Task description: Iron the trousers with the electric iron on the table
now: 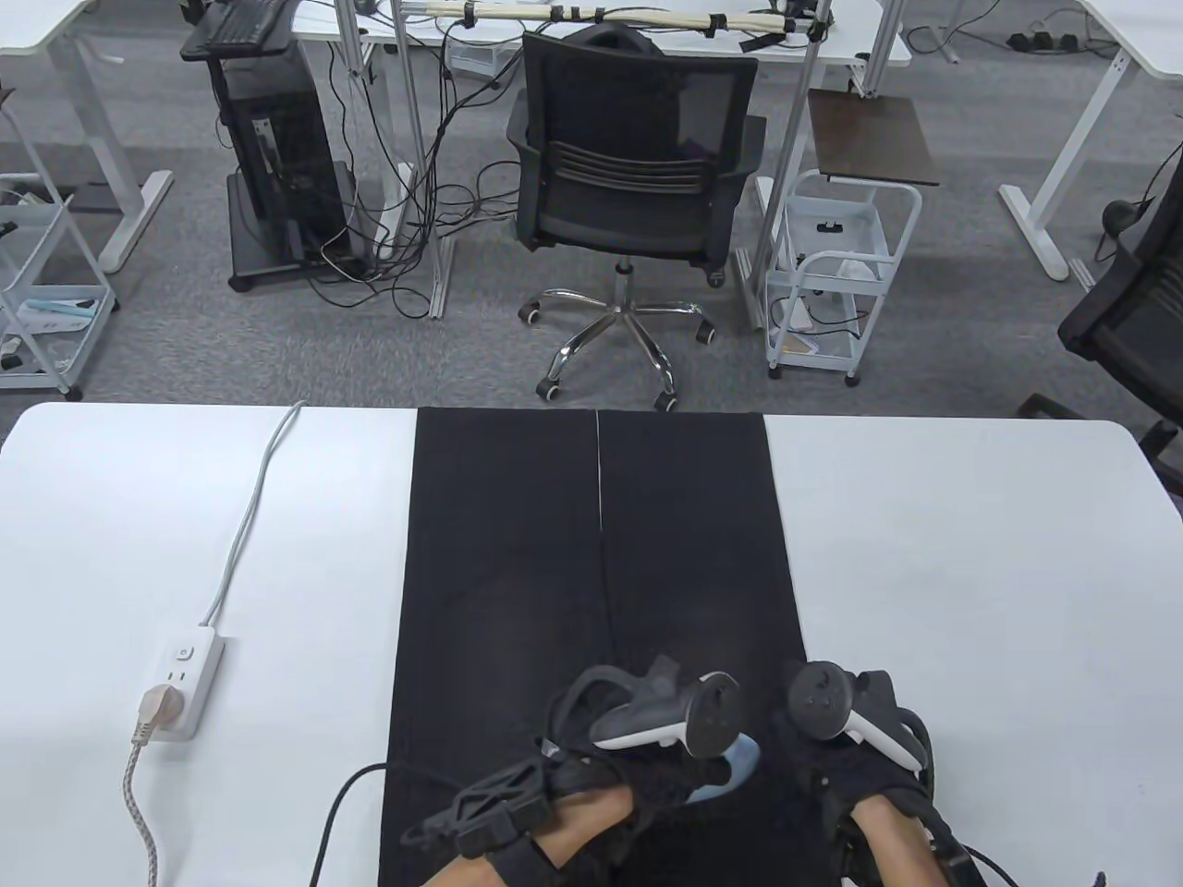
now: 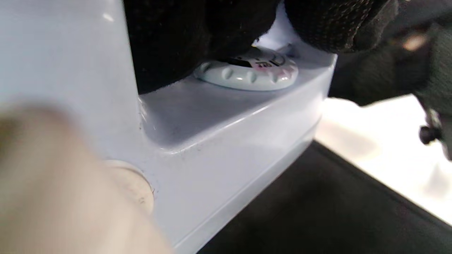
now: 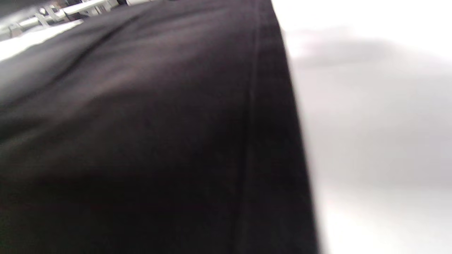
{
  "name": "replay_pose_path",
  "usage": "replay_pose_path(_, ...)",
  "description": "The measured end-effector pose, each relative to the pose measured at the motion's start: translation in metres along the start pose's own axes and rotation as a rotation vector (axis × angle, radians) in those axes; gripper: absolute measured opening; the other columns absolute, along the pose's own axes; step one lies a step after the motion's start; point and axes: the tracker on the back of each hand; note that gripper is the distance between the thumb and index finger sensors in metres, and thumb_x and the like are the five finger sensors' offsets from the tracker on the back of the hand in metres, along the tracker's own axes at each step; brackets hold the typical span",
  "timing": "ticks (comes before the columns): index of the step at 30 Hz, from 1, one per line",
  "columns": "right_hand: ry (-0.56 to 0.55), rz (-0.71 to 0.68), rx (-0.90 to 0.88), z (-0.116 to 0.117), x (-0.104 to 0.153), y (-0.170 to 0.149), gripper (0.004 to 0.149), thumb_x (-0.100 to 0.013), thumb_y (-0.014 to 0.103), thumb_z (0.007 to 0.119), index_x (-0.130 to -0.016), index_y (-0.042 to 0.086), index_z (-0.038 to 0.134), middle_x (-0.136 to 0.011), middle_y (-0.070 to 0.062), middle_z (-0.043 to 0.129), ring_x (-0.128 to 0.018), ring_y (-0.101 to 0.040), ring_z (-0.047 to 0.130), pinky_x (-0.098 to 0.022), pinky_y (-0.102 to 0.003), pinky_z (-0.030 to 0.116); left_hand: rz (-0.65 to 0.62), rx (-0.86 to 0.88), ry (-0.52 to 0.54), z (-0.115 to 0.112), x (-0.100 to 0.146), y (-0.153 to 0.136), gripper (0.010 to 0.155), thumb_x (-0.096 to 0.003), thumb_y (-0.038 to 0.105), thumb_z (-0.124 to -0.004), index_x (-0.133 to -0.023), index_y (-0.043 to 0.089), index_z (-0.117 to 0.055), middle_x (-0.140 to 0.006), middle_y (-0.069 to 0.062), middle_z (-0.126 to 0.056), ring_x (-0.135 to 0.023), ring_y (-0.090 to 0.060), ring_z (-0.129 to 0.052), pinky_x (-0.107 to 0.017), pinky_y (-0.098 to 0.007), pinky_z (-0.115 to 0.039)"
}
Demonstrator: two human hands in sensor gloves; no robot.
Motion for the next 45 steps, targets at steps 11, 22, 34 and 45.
replay_pose_path(11, 0.129, 0.087, 0.028, 0.022, -0.023, -0.016, 0.067, -0.060, 0.034, 0.045, -0.109, 0.015, 0.003, -0.112, -0.019, -0.004, -0.098, -0.057, 0.004, -0.062, -0.080, 0.027, 0.119, -0.051, -0.023, -0.016, -0.063, -0.009, 0.056, -0.0444, 0.057, -0.076, -0.079, 0.014, -0.075, -0.044, 0.004, -0.095, -0.034, -0.012, -0.099, -0.051, -0.048, -0.084)
replay_pose_path(22, 0.157, 0.089, 0.003, 0.022, -0.024, -0.016, 0.067, -0.061, 0.033, 0.044, -0.109, 0.013, 0.002, -0.111, -0.021, -0.007, -0.097, -0.058, 0.000, -0.061, -0.081, 0.025, 0.444, 0.052, 0.014, 0.025, -0.148, -0.095, 0.056, -0.0459, 0.059, -0.075, -0.081, 0.016, -0.073, -0.046, 0.005, -0.094, -0.037, -0.011, -0.099, -0.054, -0.047, -0.083)
replay_pose_path(34, 0.104, 0.071, -0.028, 0.016, -0.024, -0.021, 0.065, -0.061, 0.033, 0.046, -0.111, 0.015, 0.009, -0.114, -0.020, 0.000, -0.099, -0.057, 0.006, -0.062, -0.080, 0.028, 0.402, 0.069, -0.009, 0.020, -0.137, -0.092, 0.054, -0.0453, 0.059, -0.075, -0.078, 0.016, -0.073, -0.043, 0.006, -0.093, -0.034, -0.010, -0.098, -0.051, -0.046, -0.085)
replay_pose_path(45, 0.067, 0.095, -0.090, 0.013, -0.021, -0.035, 0.062, -0.060, 0.032, 0.049, -0.112, 0.018, 0.016, -0.115, -0.019, 0.005, -0.100, -0.053, 0.009, -0.063, -0.078, 0.028, 0.081, -0.038, -0.061, -0.019, -0.063, -0.003, 0.053, -0.0442, 0.057, -0.076, -0.076, 0.015, -0.074, -0.042, 0.005, -0.093, -0.032, -0.011, -0.099, -0.050, -0.047, -0.085)
Point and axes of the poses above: the tracker on the back of each hand, its own y axis roughly to the thumb side, its own x axis roughly from the fingertips to the wrist, z = x × y
